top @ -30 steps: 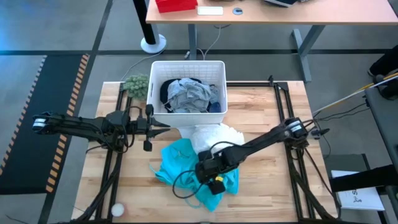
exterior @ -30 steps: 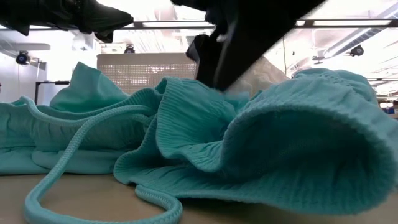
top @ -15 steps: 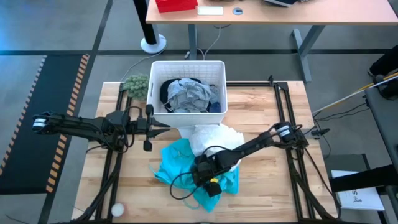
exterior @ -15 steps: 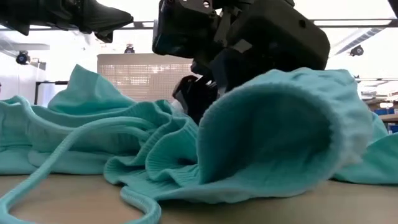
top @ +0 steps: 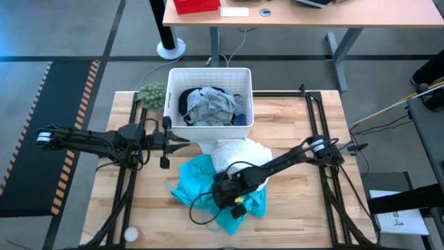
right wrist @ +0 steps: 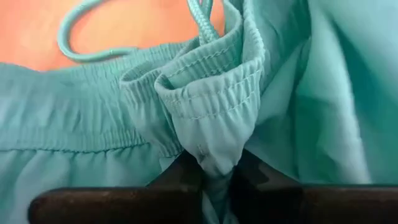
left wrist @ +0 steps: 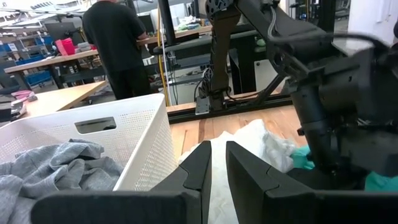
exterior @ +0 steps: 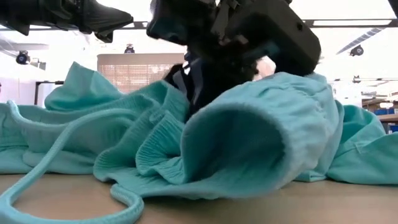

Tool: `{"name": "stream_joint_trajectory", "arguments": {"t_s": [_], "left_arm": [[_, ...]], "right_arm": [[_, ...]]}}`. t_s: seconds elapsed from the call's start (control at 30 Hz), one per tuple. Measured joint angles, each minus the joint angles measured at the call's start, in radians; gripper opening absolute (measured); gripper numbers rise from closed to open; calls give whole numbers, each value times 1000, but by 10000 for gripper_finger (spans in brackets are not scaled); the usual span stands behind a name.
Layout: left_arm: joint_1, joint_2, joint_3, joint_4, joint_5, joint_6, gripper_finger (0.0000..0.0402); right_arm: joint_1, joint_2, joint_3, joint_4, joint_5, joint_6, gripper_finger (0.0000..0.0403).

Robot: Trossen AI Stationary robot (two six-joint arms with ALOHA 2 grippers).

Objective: Sort clothes
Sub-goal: Put the green shorts into the white bin

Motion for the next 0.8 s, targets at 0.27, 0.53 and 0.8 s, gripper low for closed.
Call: {"name": "stream_joint_trajectory", "arguments": {"t_s": [0.27, 0.53, 0.8], "left_arm": [[0, 0, 0, 0, 0, 3, 36], [0, 0, 0, 0, 0, 3, 36], [0, 0, 0, 0, 0, 3, 36]], "right_arm": [[0, -96, 82, -71, 34, -36, 6], [5, -221, 173, -272, 241, -72, 2], [21, -373, 245, -311, 470, -98, 1]]}}
